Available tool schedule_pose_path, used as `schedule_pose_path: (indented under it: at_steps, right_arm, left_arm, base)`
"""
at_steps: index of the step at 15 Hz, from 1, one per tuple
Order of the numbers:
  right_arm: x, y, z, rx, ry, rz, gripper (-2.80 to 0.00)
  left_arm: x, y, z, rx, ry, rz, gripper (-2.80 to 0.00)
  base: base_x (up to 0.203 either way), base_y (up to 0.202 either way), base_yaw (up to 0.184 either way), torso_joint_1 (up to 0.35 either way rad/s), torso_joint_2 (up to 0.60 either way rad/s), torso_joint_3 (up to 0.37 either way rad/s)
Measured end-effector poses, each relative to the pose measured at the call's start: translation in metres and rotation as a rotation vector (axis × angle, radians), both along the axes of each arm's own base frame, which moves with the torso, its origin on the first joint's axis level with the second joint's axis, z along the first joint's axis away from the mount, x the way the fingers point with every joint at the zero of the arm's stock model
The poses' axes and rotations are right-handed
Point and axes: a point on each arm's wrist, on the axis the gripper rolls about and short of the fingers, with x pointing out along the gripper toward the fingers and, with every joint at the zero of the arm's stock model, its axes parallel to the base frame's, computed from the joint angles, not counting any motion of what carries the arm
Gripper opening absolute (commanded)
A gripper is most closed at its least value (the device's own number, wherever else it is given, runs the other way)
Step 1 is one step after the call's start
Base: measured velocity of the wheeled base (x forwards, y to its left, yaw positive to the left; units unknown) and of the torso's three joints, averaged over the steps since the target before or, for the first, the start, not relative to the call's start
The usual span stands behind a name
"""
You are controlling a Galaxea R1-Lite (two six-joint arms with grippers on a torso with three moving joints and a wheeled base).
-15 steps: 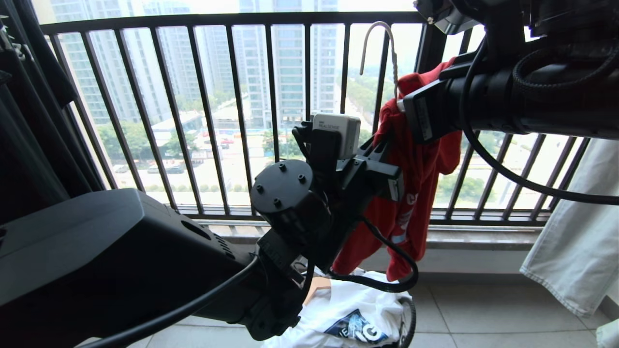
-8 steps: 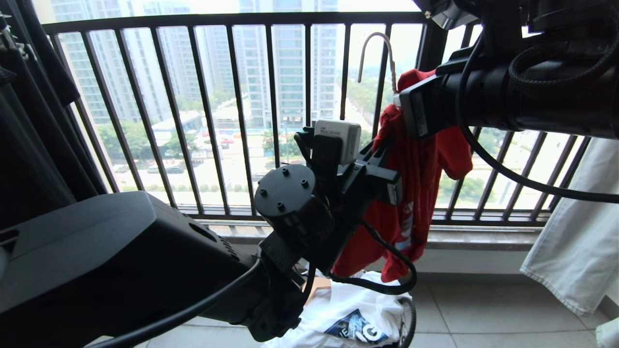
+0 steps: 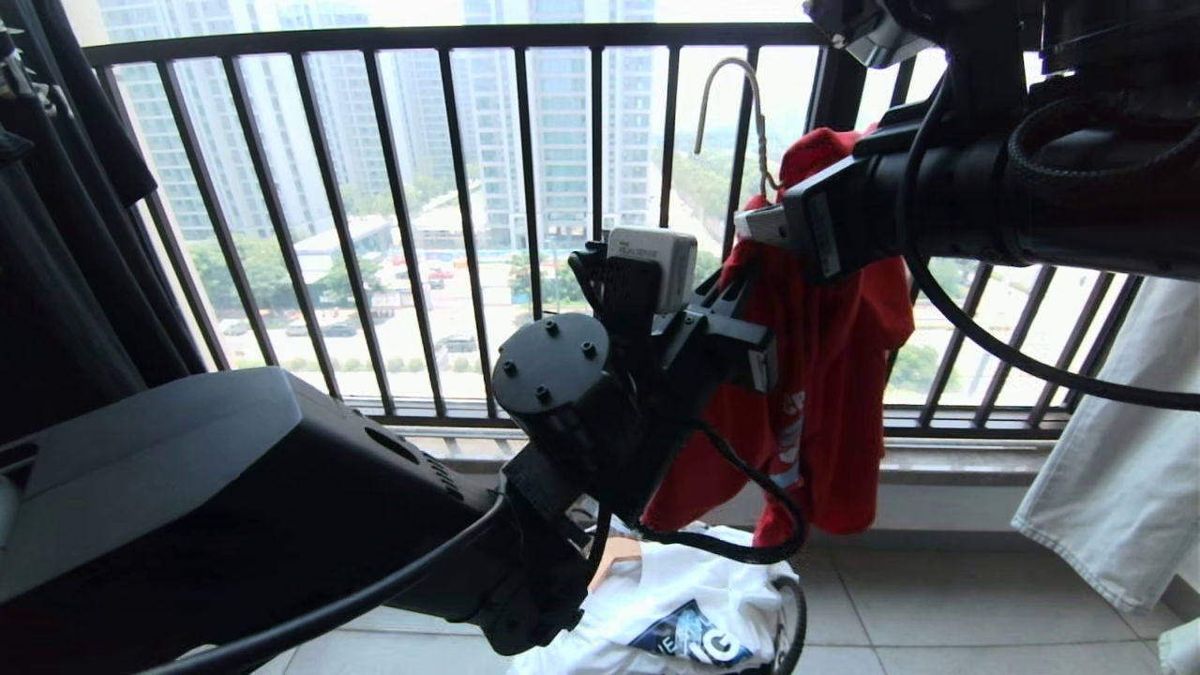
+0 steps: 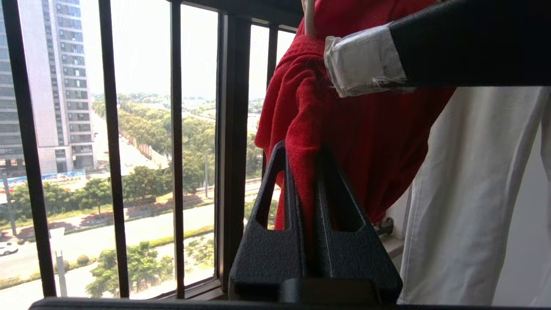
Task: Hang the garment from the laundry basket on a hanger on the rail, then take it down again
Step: Hang the clothes on the clothes rack
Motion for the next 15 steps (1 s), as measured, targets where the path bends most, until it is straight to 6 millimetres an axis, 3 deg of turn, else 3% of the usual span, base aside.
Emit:
schedule_pose_path:
  at_steps: [14,15]
  right_arm:
    - [-0.019,-0.025,0.009,0.012,-0.030,-0.042,0.00]
    - [-0.018,-0.029,0.008,0.008,-0.026,-0.056,-2.80]
  left_arm:
    - [0.015,0.026,0.028,-0.042,-0.032,0.057,-2.80]
    - [0.015,0.029,0.030,-0.034,-0.009,0.053,-2.80]
  base:
    - [0.000,0.000,0.000,0.000,0.00,0.000]
    - [0.000,0.000,0.000,0.000,0.00,0.000]
